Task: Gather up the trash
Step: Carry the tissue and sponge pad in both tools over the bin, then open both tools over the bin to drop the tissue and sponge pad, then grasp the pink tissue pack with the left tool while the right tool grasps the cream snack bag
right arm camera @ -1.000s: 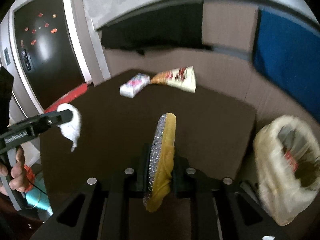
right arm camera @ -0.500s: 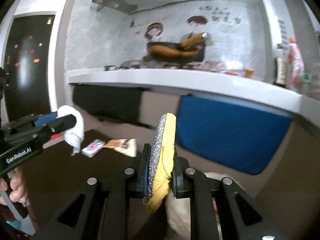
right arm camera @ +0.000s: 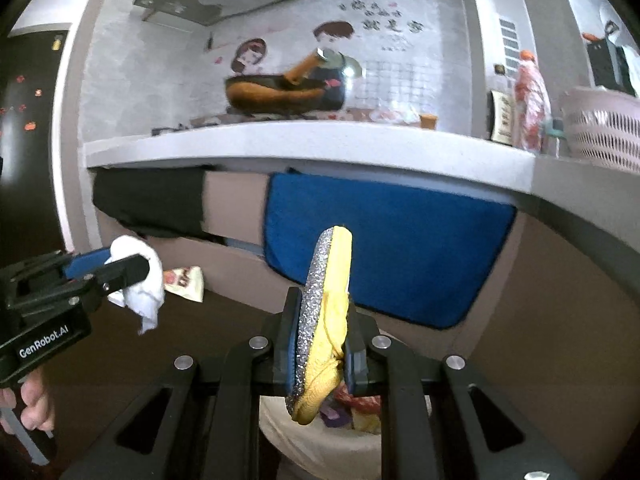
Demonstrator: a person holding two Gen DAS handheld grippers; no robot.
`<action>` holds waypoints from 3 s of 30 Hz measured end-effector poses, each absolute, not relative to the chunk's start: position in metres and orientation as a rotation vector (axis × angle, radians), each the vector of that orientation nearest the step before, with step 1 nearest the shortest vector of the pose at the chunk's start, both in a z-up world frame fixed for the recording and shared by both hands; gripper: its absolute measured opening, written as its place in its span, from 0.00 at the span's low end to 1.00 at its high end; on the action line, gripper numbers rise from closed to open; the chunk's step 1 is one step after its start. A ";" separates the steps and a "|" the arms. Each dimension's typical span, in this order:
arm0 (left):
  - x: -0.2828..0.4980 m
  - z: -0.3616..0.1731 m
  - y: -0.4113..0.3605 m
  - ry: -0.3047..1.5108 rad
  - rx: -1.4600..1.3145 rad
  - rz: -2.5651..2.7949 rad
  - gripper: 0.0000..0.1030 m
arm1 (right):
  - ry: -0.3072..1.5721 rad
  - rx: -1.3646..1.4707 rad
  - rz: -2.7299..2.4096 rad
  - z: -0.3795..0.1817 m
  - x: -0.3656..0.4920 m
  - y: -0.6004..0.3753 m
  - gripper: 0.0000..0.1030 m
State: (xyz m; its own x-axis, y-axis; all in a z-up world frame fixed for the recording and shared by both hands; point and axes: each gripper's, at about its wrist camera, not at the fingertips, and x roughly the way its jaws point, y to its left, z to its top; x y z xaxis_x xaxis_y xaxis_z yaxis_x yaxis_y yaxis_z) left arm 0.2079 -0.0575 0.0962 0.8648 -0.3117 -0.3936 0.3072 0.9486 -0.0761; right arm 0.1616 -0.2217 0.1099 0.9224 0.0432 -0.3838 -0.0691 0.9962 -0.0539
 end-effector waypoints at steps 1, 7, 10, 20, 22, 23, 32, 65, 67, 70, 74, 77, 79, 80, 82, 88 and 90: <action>0.213 0.091 -0.060 0.432 -0.014 -0.331 0.27 | 0.409 -0.063 0.048 0.105 0.164 -0.225 0.16; 0.244 0.059 -0.078 0.537 -0.019 -0.368 0.27 | 0.492 -0.035 0.003 0.082 0.181 -0.242 0.16; 0.255 0.047 -0.084 0.571 -0.020 -0.373 0.27 | 0.527 -0.023 -0.006 0.070 0.189 -0.244 0.16; 0.286 0.016 -0.087 0.685 -0.055 -0.393 0.27 | 0.616 0.002 -0.010 0.041 0.219 -0.248 0.16; 0.289 0.016 -0.088 0.688 -0.061 -0.403 0.27 | 0.623 0.003 -0.012 0.037 0.222 -0.249 0.16; 0.291 0.015 -0.088 0.688 -0.061 -0.406 0.27 | 0.625 0.005 -0.013 0.036 0.224 -0.249 0.16; 0.305 0.010 -0.099 0.691 -0.065 -0.451 0.27 | 0.636 0.034 -0.034 0.028 0.236 -0.260 0.16; 0.326 0.000 0.125 0.653 -0.223 -0.104 0.52 | 0.616 0.157 0.079 0.024 0.249 -0.217 0.59; 0.332 -0.009 0.173 0.663 -0.281 -0.024 0.52 | 0.617 0.152 0.116 0.025 0.254 -0.197 0.59; 0.347 -0.027 0.234 0.685 -0.339 0.099 0.52 | 0.623 0.165 0.174 0.027 0.264 -0.170 0.59; 0.374 -0.051 0.283 0.742 -0.361 0.182 0.52 | 0.656 0.167 0.235 0.027 0.278 -0.138 0.59; 0.397 -0.072 0.305 0.810 -0.459 0.157 0.52 | 0.685 0.138 0.265 0.024 0.288 -0.113 0.59; 0.410 -0.083 0.306 0.851 -0.468 0.142 0.53 | 0.702 0.116 0.281 0.021 0.293 -0.101 0.59; 0.412 -0.086 0.307 0.860 -0.460 0.140 0.53 | 0.709 0.106 0.287 0.019 0.295 -0.096 0.59; 0.419 -0.090 0.301 0.863 -0.421 0.139 0.53 | 0.727 0.085 0.294 0.016 0.300 -0.086 0.59; 0.419 -0.093 0.285 0.864 -0.304 0.145 0.52 | 0.783 0.068 0.309 0.005 0.321 -0.067 0.59; 0.415 -0.090 0.283 0.883 -0.276 0.129 0.44 | 0.796 0.066 0.317 0.002 0.330 -0.060 0.59</action>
